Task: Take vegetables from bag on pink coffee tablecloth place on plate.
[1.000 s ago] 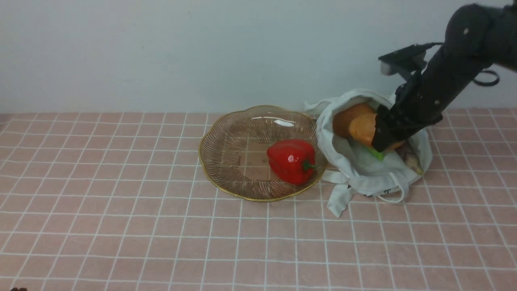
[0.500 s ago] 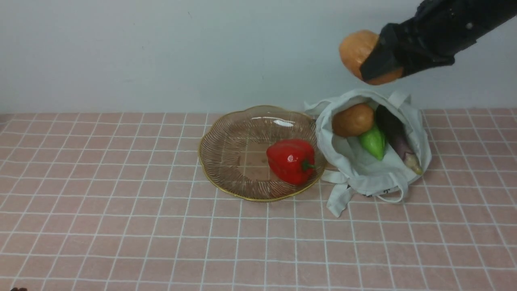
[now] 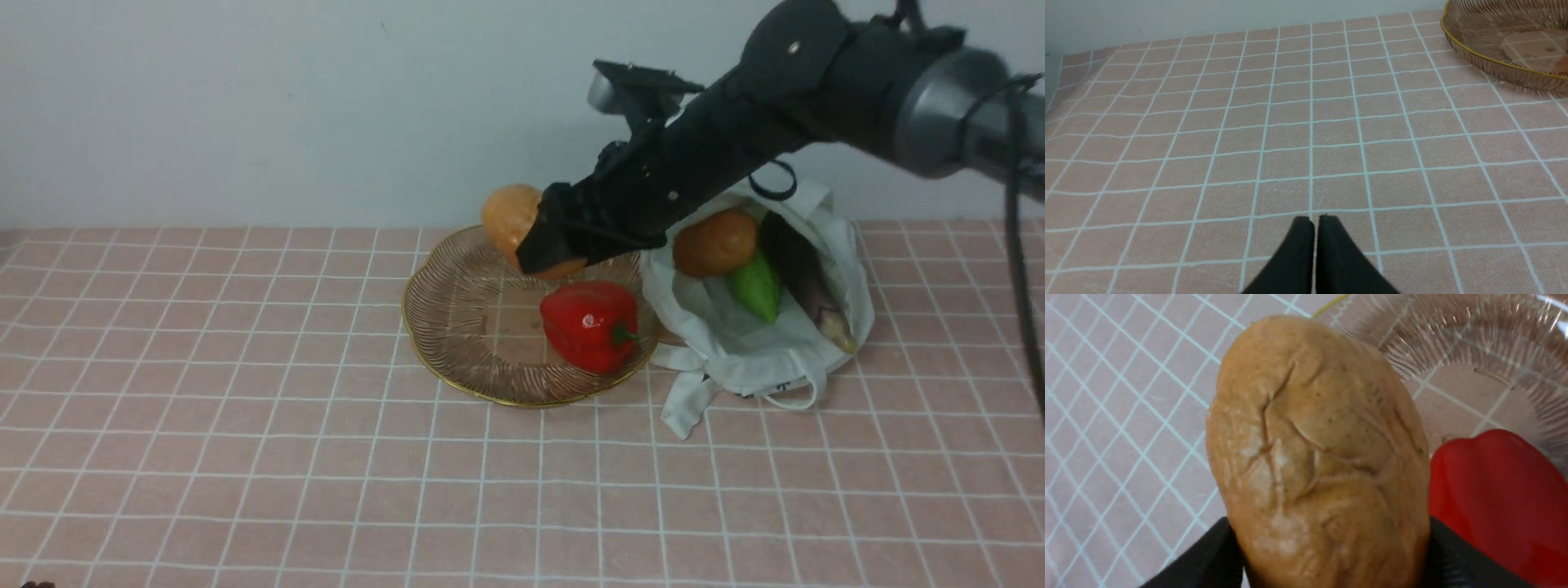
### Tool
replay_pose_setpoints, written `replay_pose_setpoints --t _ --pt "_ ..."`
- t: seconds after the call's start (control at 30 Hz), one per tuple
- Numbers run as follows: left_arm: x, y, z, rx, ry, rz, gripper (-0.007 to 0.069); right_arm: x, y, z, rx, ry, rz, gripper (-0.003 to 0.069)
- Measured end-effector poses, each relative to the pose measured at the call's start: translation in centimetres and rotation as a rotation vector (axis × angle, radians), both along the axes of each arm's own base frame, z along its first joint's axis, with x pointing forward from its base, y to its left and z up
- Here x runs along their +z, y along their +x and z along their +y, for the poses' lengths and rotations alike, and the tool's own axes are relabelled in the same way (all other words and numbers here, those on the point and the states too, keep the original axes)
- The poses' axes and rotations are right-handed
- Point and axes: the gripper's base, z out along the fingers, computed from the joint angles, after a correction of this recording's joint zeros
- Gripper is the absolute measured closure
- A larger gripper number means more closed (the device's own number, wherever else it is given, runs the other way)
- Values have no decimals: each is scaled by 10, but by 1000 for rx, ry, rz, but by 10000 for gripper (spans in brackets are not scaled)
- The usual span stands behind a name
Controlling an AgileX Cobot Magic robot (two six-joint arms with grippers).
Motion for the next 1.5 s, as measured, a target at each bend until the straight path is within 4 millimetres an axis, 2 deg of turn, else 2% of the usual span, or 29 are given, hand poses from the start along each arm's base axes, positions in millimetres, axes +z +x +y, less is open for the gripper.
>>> replay_pose_setpoints --t 0.03,0.07,0.17,0.3,0.43,0.47,0.57,0.67,0.73,0.77,0.8,0.83,0.87,0.9,0.93,0.97,1.07,1.1,1.13,1.17,1.2,1.23,1.33,1.4,1.5 --pt "0 0 0 0 0 0 629 -2 1 1 -2 0 -1 181" --pt "0 0 0 0 0 0 629 -15 4 4 -5 -9 15 181" --pt "0 0 0 0 0 0 629 -36 8 6 -8 -26 46 181" --pt "0 0 0 0 0 0 629 -50 10 7 -11 -35 71 168" --pt "0 0 0 0 0 0 629 -50 10 7 -11 -35 74 87" --pt "0 0 0 0 0 0 629 -49 11 7 -10 -33 73 36" --pt "0 0 0 0 0 0 629 -42 10 8 22 -34 84 -20" --pt "0 0 0 0 0 0 629 -24 9 10 86 -39 97 -30" --pt "0 0 0 0 0 0 629 -3 9 11 135 -35 91 -31" --pt "0 0 0 0 0 0 629 -3 9 11 135 -35 91 -31" --pt "0 0 0 0 0 0 629 14 11 11 131 -22 65 -23" --pt "0 0 0 0 0 0 629 19 11 11 125 -17 59 -20" --pt "0 0 0 0 0 0 629 37 10 10 86 0 44 9" --pt "0 0 0 0 0 0 629 42 9 9 83 3 36 13" --pt "0 0 0 0 0 0 629 62 5 6 46 8 15 61" --pt "0 0 0 0 0 0 629 66 4 5 43 8 8 68" --pt "0 0 0 0 0 0 629 92 -5 -5 9 -24 -42 167" --pt "0 0 0 0 0 0 629 110 -13 -14 -19 -64 -92 251" --pt "0 0 0 0 0 0 629 116 -16 -16 -22 -66 -103 261" --pt "0 0 0 0 0 0 629 137 -25 -26 -57 -106 -165 351" --pt "0 0 0 0 0 0 629 140 -26 -28 -58 -111 -173 351" --pt "0 0 0 0 0 0 629 164 -39 -38 -90 -130 -238 430" --pt "0 0 0 0 0 0 629 213 -71 -63 -158 -164 -374 582" --pt "0 0 0 0 0 0 629 232 -88 -73 -176 -167 -430 629" --pt "0 0 0 0 0 0 629 259 -129 -95 -205 -180 -507 666"
